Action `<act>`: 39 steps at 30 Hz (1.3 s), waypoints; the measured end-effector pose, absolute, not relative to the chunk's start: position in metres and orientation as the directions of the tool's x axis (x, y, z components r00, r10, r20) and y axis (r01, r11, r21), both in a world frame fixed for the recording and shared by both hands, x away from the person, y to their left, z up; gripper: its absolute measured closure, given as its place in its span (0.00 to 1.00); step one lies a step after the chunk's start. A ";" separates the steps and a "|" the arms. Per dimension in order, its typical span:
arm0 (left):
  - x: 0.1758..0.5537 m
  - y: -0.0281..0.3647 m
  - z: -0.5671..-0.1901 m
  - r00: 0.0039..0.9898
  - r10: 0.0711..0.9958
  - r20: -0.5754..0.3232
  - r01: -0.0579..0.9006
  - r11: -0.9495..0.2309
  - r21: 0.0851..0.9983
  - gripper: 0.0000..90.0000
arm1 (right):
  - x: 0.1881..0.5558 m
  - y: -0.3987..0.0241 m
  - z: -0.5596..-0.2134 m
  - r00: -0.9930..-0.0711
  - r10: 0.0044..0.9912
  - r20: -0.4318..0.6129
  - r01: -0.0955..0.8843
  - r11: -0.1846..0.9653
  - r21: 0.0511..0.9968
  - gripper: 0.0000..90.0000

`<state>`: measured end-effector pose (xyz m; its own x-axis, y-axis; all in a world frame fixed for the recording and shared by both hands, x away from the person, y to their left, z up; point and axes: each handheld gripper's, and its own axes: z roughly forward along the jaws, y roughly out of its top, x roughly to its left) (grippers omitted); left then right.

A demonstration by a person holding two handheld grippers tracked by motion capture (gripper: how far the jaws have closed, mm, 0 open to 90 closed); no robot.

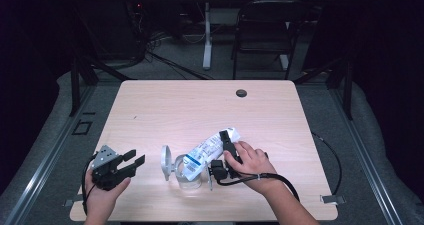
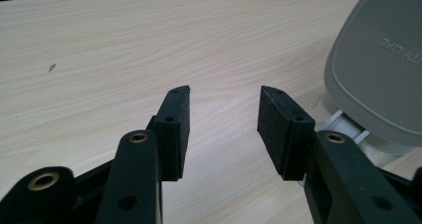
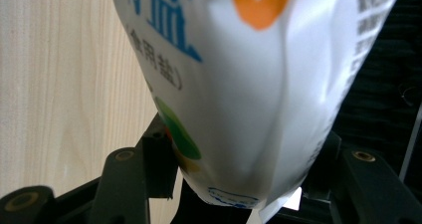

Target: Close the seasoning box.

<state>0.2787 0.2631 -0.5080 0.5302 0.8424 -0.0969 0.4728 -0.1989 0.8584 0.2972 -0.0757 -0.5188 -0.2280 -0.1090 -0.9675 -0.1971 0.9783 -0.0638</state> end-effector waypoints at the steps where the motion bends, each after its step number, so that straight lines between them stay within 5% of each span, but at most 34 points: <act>1: 0.279 0.263 -0.508 0.530 0.842 -0.096 0.472 -0.200 0.859 0.63 | 0.297 -0.076 -0.519 -0.228 -0.110 -0.968 -0.198 0.978 -0.064 0.50; 39: 0.279 0.264 -0.509 0.526 0.845 -0.097 0.468 -0.192 0.862 0.63 | 0.298 -0.073 -0.514 -0.208 -0.169 -0.964 -0.194 0.972 -0.129 0.52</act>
